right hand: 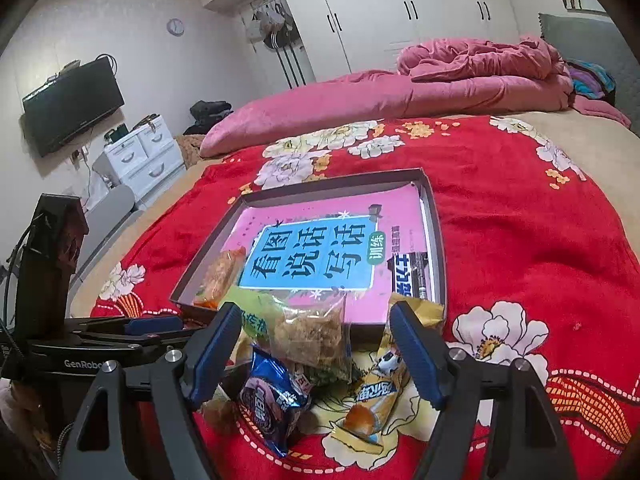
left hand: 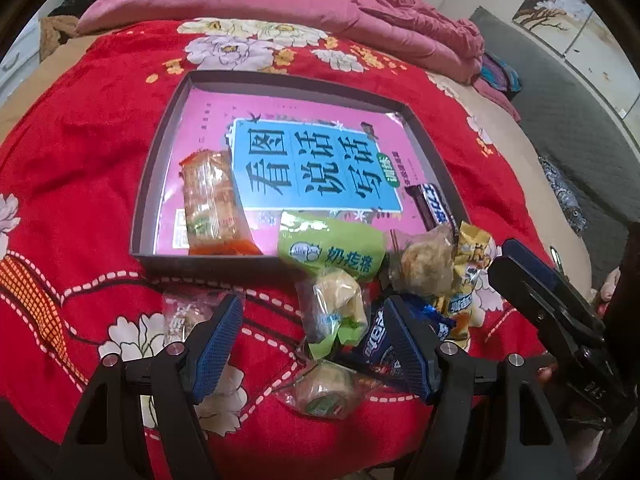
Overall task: Organize snacks
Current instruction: 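Move both open tools back over the snack pile, then grasp the green-labelled bag with the left tool while the right tool grasps the meat floss bag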
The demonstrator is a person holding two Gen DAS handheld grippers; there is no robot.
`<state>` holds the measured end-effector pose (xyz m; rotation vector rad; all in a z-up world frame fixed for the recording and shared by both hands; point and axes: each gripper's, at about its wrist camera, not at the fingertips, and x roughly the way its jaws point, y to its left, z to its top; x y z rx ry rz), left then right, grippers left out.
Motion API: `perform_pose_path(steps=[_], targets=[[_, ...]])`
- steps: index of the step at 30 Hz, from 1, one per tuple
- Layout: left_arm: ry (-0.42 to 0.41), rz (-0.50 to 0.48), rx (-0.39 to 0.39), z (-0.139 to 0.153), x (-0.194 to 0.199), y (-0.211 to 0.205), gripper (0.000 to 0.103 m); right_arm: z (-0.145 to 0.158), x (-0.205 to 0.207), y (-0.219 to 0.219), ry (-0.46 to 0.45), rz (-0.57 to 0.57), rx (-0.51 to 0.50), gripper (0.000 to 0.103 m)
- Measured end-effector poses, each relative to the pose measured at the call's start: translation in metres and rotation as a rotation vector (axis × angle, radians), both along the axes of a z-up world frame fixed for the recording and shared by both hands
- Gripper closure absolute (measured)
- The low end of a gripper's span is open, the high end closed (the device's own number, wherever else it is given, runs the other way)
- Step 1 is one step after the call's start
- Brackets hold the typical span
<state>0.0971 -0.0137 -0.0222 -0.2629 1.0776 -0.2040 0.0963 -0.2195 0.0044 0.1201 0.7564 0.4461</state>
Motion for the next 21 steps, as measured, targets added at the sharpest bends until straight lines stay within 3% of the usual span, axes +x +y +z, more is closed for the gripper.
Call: perform_pose_path(steps=[21], targets=[[0.051, 0.009, -0.042, -0.02, 0.017, -0.001, 0.029, -0.029, 0.014, 0.022, 0.085, 0.044, -0.106, 0.027]])
